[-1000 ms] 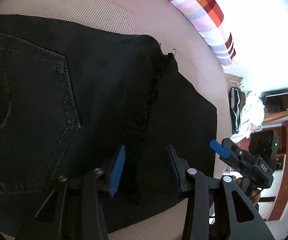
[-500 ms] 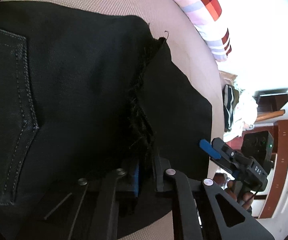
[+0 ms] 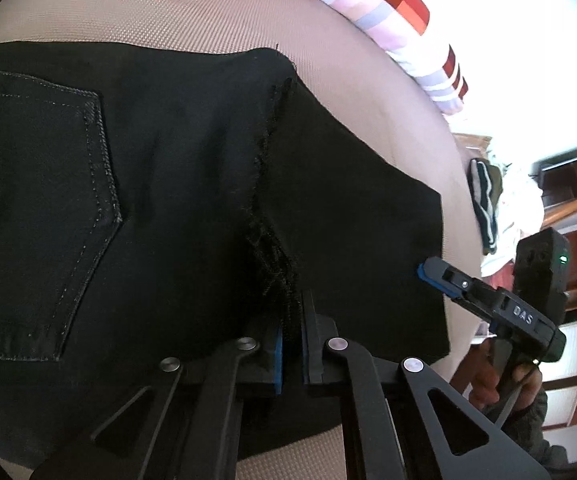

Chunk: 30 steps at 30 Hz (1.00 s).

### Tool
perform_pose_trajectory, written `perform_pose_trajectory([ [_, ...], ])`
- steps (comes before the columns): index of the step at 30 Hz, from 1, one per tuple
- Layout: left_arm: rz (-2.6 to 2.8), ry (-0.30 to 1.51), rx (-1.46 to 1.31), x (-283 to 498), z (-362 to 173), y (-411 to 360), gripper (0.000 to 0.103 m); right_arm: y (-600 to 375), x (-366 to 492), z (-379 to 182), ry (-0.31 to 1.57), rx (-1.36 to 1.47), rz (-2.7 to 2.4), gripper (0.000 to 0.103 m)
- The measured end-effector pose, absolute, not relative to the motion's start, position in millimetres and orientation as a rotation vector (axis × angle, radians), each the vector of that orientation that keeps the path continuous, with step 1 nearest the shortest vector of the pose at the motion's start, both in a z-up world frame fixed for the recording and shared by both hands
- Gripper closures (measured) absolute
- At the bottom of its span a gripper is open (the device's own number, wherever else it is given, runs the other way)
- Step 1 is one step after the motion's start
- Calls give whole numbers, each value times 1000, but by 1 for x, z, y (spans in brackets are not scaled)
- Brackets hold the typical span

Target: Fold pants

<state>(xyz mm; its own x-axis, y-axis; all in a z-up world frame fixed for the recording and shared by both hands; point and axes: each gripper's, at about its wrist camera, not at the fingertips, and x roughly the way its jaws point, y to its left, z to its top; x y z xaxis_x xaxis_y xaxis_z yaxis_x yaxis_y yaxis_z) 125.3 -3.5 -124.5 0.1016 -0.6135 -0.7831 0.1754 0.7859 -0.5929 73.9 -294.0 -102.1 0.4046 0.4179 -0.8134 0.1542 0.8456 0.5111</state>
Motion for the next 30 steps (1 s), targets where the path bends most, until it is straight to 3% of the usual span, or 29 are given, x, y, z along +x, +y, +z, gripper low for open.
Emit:
perform_pose_trajectory([
  [5, -554, 1268, -235, 123, -107, -8, 85, -291, 79, -91, 1136, 472, 141, 57],
  [12, -556, 1065, -95, 135, -75, -22, 84, -297, 102, -77, 1079, 248, 15, 57],
  [19, -617, 1091, -52, 167, -88, -65, 84, -296, 131, -89, 1103, 184, -9, 58],
  [30, -567, 1138, 5, 184, -109, -69, 84, -296, 133, -89, 1089, 173, 0, 58],
])
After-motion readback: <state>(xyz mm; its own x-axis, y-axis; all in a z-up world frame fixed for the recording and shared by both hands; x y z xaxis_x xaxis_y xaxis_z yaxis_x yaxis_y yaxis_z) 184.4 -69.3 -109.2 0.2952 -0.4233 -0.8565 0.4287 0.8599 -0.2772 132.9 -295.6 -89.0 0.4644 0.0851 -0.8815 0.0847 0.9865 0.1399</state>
